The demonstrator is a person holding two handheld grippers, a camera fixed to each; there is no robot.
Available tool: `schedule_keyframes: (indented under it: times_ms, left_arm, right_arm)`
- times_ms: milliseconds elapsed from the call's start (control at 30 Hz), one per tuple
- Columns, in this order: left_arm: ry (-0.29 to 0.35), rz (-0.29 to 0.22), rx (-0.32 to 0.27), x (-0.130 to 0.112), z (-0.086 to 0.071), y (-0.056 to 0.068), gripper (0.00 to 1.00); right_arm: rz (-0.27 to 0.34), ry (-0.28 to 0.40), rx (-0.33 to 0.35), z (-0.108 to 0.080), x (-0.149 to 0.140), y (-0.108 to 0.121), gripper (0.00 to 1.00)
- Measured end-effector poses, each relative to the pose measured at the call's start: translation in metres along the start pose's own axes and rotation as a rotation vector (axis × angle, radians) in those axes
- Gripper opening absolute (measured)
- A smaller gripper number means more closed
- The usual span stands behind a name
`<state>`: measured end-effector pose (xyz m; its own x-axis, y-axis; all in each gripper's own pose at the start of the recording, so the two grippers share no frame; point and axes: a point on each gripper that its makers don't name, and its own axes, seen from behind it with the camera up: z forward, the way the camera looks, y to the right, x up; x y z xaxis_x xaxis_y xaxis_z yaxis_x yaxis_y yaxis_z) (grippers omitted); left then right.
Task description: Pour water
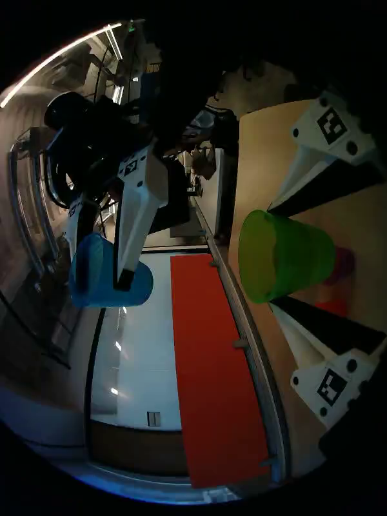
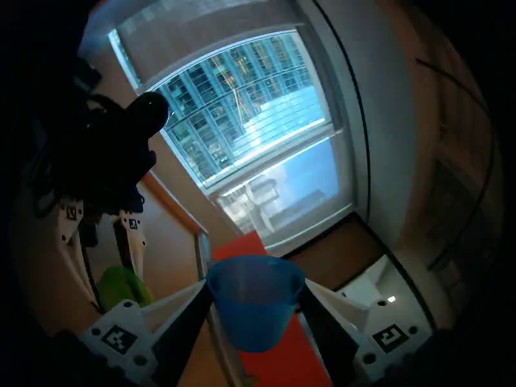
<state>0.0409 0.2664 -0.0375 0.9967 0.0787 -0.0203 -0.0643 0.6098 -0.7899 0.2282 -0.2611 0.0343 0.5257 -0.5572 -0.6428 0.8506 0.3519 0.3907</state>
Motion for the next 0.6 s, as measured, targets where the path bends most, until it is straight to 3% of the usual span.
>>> schedule_keyframes:
  times_ms: [367,600]
  left_arm:
    - [0.002,0.005,0.009,0.003,-0.001,-0.003,0.84]
    - [0.002,0.008,0.015,0.004,-0.001,-0.005,0.84]
  right_arm:
    - [0.422,0.035,0.045,-0.008,0.014,-0.017,0.91]
    - [0.638,0.044,0.080,-0.010,0.019,-0.029,0.91]
